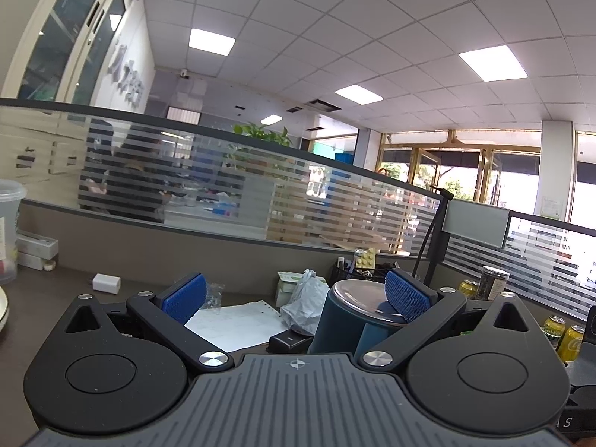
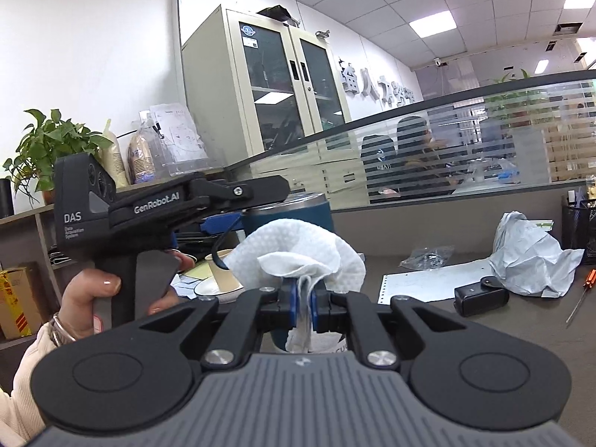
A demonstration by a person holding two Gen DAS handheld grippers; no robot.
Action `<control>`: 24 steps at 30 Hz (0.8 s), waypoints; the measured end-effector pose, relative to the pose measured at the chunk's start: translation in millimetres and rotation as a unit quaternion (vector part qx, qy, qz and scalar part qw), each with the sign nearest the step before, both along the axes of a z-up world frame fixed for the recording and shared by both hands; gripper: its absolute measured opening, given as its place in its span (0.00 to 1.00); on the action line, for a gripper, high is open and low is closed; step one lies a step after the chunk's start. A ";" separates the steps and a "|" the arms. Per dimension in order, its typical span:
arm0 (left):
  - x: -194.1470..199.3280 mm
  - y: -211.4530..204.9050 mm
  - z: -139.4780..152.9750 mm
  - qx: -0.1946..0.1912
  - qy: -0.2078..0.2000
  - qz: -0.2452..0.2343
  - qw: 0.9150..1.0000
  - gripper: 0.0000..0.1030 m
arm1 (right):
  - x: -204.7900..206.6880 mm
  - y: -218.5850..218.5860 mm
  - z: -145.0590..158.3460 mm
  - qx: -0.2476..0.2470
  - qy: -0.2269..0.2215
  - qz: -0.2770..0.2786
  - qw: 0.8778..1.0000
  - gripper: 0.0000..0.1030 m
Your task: Clean container
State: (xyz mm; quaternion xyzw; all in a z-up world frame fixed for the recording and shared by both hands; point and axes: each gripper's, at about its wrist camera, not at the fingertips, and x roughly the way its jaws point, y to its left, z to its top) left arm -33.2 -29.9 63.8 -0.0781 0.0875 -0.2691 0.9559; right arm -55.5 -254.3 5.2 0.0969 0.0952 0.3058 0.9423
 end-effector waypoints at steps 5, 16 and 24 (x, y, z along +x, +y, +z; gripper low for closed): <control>-0.1 0.8 0.3 0.001 0.000 0.000 1.000 1.00 | 3.2 -3.2 -1.4 0.009 0.002 0.000 1.000 0.11; 0.5 2.0 -0.9 -0.003 0.002 -0.001 1.000 1.00 | 26.3 -24.6 -4.7 0.061 0.035 -0.004 0.997 0.11; 0.6 0.3 -0.9 -0.002 -0.001 -0.003 1.000 1.00 | 36.5 -25.9 -6.0 0.069 0.044 -0.012 0.997 0.11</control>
